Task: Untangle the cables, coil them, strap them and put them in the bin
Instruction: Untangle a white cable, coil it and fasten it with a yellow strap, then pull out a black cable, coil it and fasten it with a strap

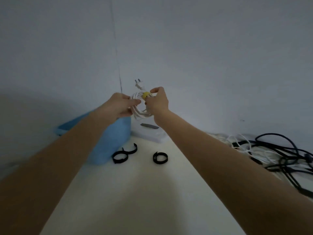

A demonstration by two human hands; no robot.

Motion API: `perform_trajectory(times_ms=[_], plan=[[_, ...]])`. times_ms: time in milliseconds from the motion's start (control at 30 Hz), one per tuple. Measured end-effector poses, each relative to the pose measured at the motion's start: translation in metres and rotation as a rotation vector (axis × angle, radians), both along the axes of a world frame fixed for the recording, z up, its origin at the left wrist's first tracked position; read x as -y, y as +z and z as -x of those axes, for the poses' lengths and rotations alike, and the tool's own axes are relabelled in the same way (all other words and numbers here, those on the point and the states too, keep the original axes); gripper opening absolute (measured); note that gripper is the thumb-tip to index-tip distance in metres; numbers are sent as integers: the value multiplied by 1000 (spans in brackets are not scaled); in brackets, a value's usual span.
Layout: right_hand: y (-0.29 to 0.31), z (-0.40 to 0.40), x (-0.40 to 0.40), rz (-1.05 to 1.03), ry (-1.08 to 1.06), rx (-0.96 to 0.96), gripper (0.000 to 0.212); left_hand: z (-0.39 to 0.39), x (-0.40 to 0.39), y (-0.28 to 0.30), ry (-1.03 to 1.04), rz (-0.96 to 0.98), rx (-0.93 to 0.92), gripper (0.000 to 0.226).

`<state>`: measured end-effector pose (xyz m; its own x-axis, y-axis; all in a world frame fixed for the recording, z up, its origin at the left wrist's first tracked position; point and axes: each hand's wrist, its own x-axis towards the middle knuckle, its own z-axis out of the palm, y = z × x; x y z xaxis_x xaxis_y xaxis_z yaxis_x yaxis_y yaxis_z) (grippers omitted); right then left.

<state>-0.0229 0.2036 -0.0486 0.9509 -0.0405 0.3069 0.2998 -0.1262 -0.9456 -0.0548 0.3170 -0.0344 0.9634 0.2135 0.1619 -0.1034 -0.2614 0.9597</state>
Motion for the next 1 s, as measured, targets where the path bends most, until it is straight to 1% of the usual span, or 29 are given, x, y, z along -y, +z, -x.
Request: perform_trajectory(times_ms=[33, 133, 233, 300, 400, 433, 467, 500, 533, 567, 600, 633, 700, 767, 800, 833, 900, 967, 1000], plan=[[0, -3, -8, -45, 37, -36, 18, -2, -9, 1, 56, -44, 8, 19], [0, -18, -51, -111, 240, -123, 25, -12, -58, 5, 214, -227, 55, 23], [-5, -30, -78, -137, 373, -197, 22, -24, -96, 0, 305, -391, 34, 26], [-10, -38, -89, -59, 402, -200, 19, -29, -110, -4, 359, -486, 8, 27], [-18, -50, -100, 121, 347, -148, 21, -38, -119, -10, 387, -612, -34, 29], [-19, -51, -102, 199, 329, -117, 18, -42, -121, -13, 377, -649, -64, 29], [-20, -52, -101, 317, 314, -87, 13, -45, -121, -15, 347, -649, -105, 29], [-21, -52, -99, 445, 289, -60, 16, -47, -118, -17, 301, -624, -165, 28], [-21, -53, -97, 573, 267, -31, 25, -49, -114, -19, 250, -600, -224, 26], [-22, -54, -95, 651, 255, -15, 30, -50, -110, -20, 214, -600, -257, 25], [-21, -54, -93, 689, 248, -6, 32, -52, -106, -19, 204, -624, -252, 24], [-19, -53, -89, 704, 238, 14, 33, -54, -102, -16, 199, -645, -218, 21], [-12, -48, -76, 717, 226, 73, 33, -56, -89, -10, 191, -643, -82, 16], [-8, -41, -55, 707, 222, 126, 30, -54, -70, -7, 160, -588, 61, 18], [-10, -36, -42, 692, 226, 131, 28, -50, -56, -7, 113, -543, 108, 18], [-13, -31, -28, 693, 247, 107, 25, -45, -42, -10, 45, -495, 130, 18], [-24, -22, -1, 782, 333, -24, 23, -37, -15, -19, -130, -468, 94, 17], [-37, -13, 24, 897, 391, -152, 22, -29, 8, -32, -271, -528, 12, 16], [-43, -9, 36, 912, 393, -185, 23, -26, 17, -39, -311, -553, -18, 15]])
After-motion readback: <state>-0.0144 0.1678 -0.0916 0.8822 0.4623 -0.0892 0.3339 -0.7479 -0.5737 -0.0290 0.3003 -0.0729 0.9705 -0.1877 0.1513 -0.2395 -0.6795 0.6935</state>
